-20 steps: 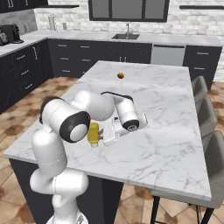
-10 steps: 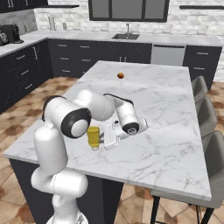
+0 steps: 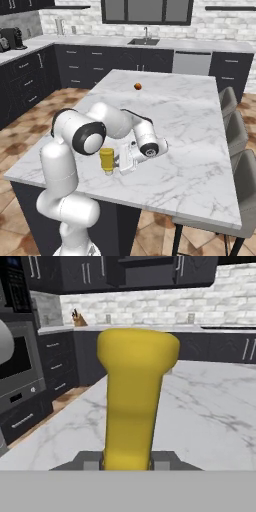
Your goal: Move the shaker and mustard from the cabinet to the dining counter.
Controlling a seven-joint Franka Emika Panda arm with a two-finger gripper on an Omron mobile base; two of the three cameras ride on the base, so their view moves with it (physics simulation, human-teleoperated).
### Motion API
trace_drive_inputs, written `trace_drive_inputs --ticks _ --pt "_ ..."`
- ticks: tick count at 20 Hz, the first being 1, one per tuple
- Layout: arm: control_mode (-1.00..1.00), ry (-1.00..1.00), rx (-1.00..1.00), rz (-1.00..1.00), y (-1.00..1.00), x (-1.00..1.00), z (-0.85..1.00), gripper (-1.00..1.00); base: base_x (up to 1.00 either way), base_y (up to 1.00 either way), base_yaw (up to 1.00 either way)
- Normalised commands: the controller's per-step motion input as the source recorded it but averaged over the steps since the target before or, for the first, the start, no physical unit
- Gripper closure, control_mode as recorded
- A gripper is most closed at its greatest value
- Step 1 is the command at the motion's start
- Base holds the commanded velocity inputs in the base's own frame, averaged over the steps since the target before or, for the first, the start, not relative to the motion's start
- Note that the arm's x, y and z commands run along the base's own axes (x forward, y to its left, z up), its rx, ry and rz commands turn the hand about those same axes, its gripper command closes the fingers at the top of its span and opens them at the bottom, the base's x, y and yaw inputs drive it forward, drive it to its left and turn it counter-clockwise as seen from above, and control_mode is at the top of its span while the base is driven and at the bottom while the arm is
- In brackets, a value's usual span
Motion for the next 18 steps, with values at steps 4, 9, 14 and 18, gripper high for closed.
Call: trace_drive_inputs --ticks 4,9,14,18 --pt "-1.0 -0.05 0.0 0.0 0.0 0.0 -0.11 1.0 0.0 0.0 0.0" --pt "-1.0 -0.08 0.02 0.0 0.0 0.0 -0.07 -1.0 0.0 0.0 0.0" --pt "-1.0 -0.09 0.03 0.0 -0.06 0.0 0.0 -1.0 0.0 0.0 0.0" --pt "-1.0 -0.11 0.05 0.0 -0.01 0.0 0.05 -1.0 0.0 0.0 0.0"
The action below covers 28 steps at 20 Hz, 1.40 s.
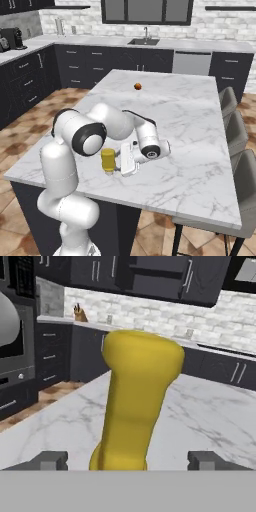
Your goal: Move the shaker and mustard from the cabinet to the dining counter.
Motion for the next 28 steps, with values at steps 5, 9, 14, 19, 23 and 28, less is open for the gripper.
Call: trace_drive_inputs --ticks 5,9,14,19,23,28 --pt "-1.0 -0.1 0.09 0.0 -0.06 0.0 0.32 -1.0 0.0 0.0 0.0" --pt "-1.0 -0.08 0.09 0.0 -0.17 -0.12 0.6 -1.0 0.0 0.0 0.0" --pt "-1.0 -0.04 0.07 0.0 -0.08 -0.31 0.81 -1.0 0.0 0.0 0.0" --pt "-1.0 -0.04 0.05 0.0 0.0 -0.49 0.99 -1.0 0.0 0.0 0.0" --pt "-1.0 -0.04 0.03 -0.01 0.0 -0.53 0.97 -1.0 0.0 0.0 0.0" --pt "-1.0 -0.11 0.03 -0.1 0.07 -0.66 0.8 -1.0 0.0 0.0 0.0"
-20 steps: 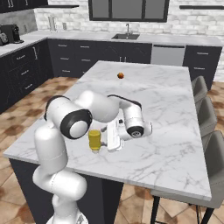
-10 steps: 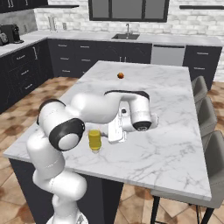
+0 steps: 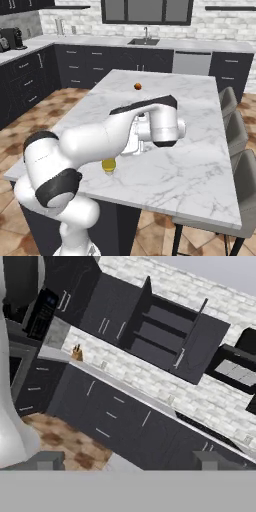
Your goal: Move the shaker and mustard from the cabinet to the dining counter.
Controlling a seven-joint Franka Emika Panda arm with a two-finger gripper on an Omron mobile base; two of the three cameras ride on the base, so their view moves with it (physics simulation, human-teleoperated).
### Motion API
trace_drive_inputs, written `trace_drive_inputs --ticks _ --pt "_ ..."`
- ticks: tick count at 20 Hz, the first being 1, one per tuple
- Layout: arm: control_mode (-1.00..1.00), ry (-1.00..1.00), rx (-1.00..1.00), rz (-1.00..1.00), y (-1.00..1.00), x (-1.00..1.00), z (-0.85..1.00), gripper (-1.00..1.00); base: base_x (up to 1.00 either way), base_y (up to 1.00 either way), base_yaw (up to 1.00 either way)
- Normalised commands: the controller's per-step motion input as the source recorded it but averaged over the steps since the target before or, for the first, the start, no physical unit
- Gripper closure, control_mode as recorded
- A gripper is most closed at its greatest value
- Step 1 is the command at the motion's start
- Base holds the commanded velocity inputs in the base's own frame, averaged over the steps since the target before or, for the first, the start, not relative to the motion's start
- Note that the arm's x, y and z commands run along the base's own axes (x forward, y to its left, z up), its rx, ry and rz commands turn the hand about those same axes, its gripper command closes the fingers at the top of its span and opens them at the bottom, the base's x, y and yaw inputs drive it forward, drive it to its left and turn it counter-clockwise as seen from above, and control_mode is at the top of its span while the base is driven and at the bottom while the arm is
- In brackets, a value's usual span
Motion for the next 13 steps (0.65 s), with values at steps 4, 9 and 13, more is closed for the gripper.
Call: trace_drive_inputs --ticks 4,9,13 --pt "-1.0 -0.15 0.05 -0.18 0.23 -0.72 0.76 -1.0 0.0 0.0 0.0" --pt "-1.0 -0.17 0.09 -0.37 0.27 -0.82 0.7 -1.0 0.0 0.0 0.0" --pt "-1.0 -0.02 0.02 -0.39 0.35 -0.57 0.94 -1.0 0.0 0.0 0.0"
